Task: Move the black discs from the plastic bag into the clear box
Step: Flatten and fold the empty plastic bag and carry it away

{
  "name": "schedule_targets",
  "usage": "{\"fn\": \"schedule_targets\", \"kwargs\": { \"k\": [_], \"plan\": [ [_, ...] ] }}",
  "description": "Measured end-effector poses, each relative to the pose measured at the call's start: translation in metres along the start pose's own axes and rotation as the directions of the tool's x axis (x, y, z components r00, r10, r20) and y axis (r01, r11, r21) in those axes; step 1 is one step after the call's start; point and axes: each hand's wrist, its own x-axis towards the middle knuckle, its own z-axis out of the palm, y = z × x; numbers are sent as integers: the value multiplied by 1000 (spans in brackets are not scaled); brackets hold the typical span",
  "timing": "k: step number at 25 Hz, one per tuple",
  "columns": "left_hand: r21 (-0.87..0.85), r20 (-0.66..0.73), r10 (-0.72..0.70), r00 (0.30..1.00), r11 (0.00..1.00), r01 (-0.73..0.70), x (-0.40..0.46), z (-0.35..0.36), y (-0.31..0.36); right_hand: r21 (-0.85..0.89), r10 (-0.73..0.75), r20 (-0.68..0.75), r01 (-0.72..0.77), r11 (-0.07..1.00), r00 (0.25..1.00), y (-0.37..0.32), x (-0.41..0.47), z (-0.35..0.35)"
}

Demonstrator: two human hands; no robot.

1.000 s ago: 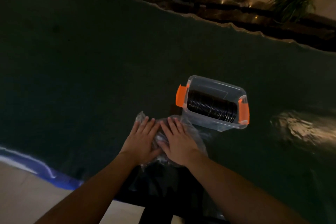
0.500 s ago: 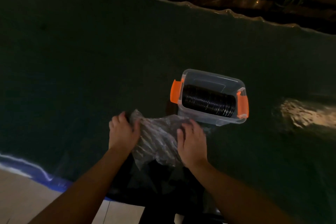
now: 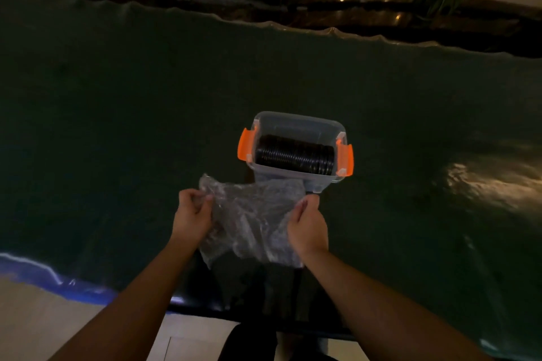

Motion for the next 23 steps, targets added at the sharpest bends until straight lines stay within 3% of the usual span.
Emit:
{"fn": "schedule_targets", "kwargs": {
  "k": [7,11,14,16,18,20,23],
  "plan": [
    [67,75,150,986,986,-155,-68,51,20,18,130,-99,-129,991,987,79,-11,-90],
    [271,165,215,963,928,-254,-100,77,22,-61,152,-43,-155,986,987,112,-18,-119],
    [462,76,286,955,839,-288,-116,87,21,-131,250,-36,-252,959,968,122,-23,-130],
    [576,88,517,851,671,-467,-124,89,20,-262,109,-135,-141,955,985,121,-30,-132],
    [587,304,639,707,459,-667,-129,97,23,-312,-190,-79,157,937,979,107,-38,-124],
    [547,543,575,612,311,-778,-132,114,23,-303,-404,135,426,852,905,92,-45,-101],
    [558,708,360,607,242,-794,-128,135,15,-345,-405,347,517,783,846,80,-45,-56]
  ]
}}
